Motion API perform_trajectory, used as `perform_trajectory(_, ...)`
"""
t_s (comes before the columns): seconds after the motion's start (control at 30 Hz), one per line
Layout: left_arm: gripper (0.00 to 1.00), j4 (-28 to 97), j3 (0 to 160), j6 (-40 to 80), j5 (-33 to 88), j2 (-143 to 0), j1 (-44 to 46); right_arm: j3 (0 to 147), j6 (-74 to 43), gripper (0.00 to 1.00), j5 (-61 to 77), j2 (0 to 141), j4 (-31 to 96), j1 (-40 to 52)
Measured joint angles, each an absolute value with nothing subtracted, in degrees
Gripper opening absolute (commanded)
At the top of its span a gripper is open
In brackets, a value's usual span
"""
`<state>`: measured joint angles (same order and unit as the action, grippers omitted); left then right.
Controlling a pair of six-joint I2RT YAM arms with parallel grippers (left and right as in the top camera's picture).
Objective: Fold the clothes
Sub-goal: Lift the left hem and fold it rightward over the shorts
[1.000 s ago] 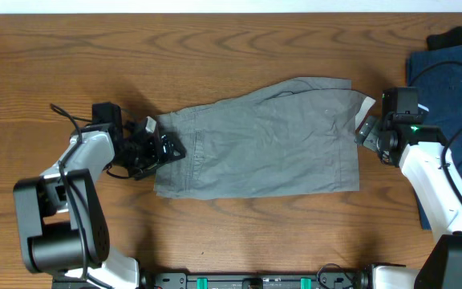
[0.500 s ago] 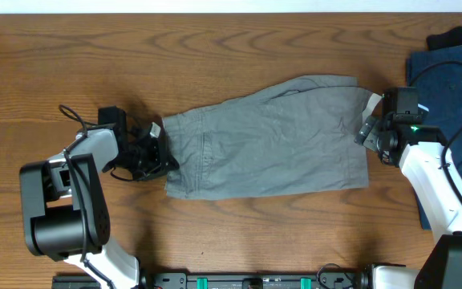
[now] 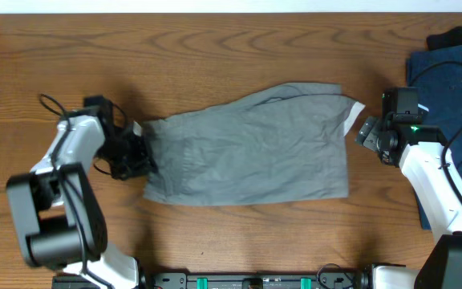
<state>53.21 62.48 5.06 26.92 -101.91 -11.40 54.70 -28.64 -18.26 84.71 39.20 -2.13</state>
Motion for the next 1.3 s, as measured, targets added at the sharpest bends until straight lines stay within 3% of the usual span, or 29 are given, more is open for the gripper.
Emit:
perform_trajectory(0.4, 0.06, 71.61, 79.46, 7.29, 16.1, -88.25, -11.9, 54.7, -28.64, 0.99, -18.26, 84.71, 39.2, -2.13)
perform_trajectory(0.7, 0.06, 77.12, 89.73, 7.49, 14.55, -81.82, -9.34, 54.7, -28.64, 0.99, -18.26, 84.71, 39.18, -2.13)
perform_trajectory(1.3, 0.06, 71.85, 90.48, 10.13, 14.2, -81.54, 15.44, 54.7, -28.64, 0.99, -18.26, 84.71, 39.18, -2.13)
